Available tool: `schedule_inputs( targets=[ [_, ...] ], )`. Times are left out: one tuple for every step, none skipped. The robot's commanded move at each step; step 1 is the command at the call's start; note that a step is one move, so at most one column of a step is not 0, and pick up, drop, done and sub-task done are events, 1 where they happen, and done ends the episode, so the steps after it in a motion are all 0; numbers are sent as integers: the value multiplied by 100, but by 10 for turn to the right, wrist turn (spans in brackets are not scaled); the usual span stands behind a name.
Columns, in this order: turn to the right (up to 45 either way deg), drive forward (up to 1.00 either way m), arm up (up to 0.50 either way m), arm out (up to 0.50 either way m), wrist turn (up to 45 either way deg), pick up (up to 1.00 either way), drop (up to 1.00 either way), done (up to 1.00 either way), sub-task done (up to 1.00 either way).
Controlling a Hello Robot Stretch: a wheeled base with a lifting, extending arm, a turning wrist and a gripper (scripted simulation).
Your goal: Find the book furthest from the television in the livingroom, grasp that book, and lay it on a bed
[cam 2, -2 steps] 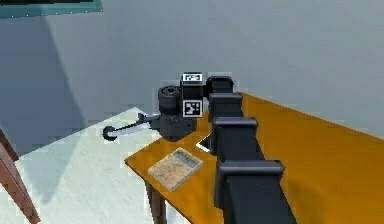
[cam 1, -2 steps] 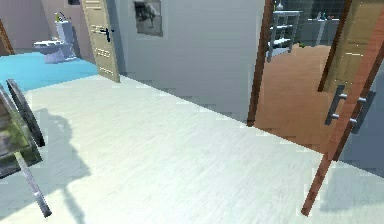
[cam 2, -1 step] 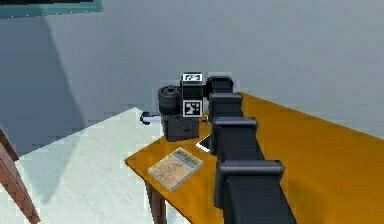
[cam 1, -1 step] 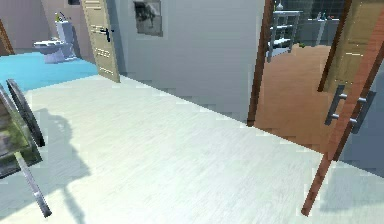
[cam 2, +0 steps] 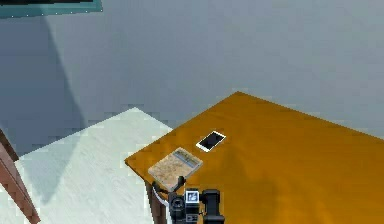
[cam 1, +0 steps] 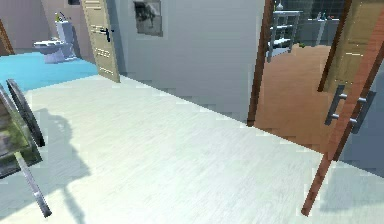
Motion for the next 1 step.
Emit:
schedule_inputs(
  targets=[
    [0,0,0,0,0,100,0,0,0]
  ],
)
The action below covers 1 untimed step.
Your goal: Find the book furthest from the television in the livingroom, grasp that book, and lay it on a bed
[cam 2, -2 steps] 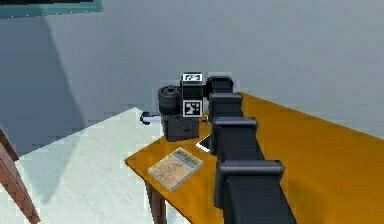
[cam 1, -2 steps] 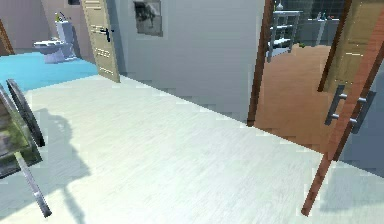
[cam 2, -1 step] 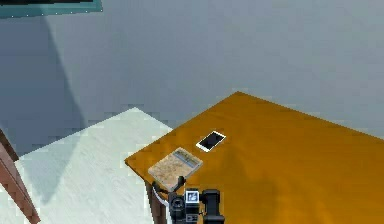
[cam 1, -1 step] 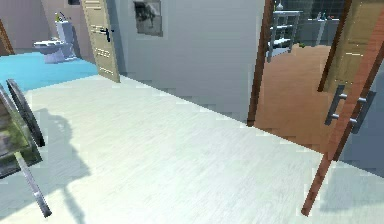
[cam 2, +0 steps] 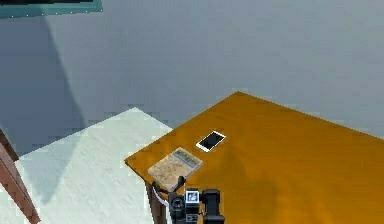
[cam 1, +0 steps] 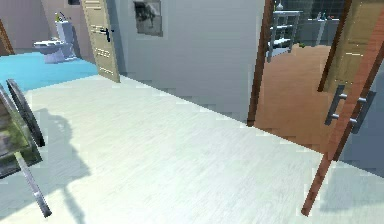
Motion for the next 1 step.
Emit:
schedule_inputs(
  targets=[
    [0,0,10,0,0,0,0,0,0]
  ],
)
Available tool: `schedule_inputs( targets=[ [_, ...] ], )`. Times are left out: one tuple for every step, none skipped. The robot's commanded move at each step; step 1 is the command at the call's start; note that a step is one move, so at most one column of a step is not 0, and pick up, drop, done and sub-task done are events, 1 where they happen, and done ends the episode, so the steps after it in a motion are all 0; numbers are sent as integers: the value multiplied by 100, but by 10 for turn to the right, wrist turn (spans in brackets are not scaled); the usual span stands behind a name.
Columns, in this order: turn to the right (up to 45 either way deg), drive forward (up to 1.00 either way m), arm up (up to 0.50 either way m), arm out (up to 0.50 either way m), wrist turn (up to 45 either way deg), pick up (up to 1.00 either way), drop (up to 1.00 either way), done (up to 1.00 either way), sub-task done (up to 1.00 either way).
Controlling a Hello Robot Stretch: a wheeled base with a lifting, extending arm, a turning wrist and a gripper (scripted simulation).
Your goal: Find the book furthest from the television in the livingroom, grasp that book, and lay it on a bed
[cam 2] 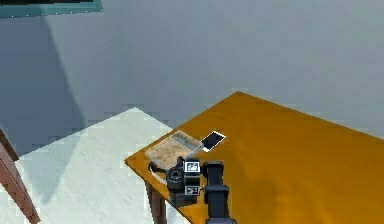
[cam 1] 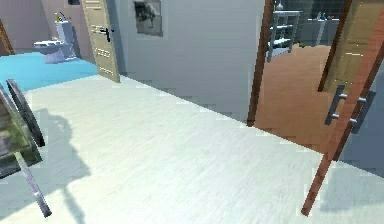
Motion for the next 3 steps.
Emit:
schedule_inputs(
  targets=[
    [0,0,20,0,0,0,0,0,0],
    [0,0,0,0,-450,0,0,0,0],
    [0,0,0,0,-450,0,0,0,0]
  ],
)
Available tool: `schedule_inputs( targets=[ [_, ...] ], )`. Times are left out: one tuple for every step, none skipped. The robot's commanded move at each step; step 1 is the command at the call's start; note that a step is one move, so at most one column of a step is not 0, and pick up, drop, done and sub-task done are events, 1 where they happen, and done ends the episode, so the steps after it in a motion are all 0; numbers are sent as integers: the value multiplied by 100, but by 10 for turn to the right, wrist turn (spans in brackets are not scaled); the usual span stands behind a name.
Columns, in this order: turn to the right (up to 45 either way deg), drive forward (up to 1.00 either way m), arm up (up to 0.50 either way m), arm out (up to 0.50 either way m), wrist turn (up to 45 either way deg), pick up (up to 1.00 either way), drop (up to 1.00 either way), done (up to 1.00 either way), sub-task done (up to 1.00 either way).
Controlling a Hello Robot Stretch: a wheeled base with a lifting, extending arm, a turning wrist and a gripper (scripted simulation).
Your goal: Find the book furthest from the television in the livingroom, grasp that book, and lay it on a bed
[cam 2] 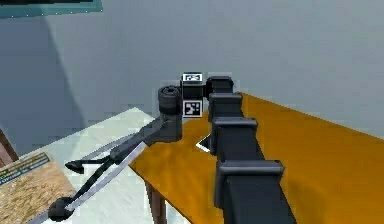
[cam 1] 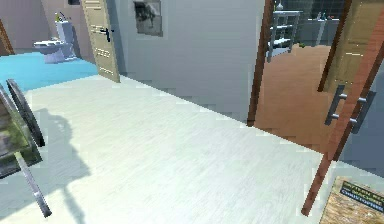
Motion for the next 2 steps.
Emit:
schedule_inputs(
  targets=[
    [0,0,0,0,-240,0,0,0,0],
    [0,0,0,-20,0,0,0,0,0]
  ],
)
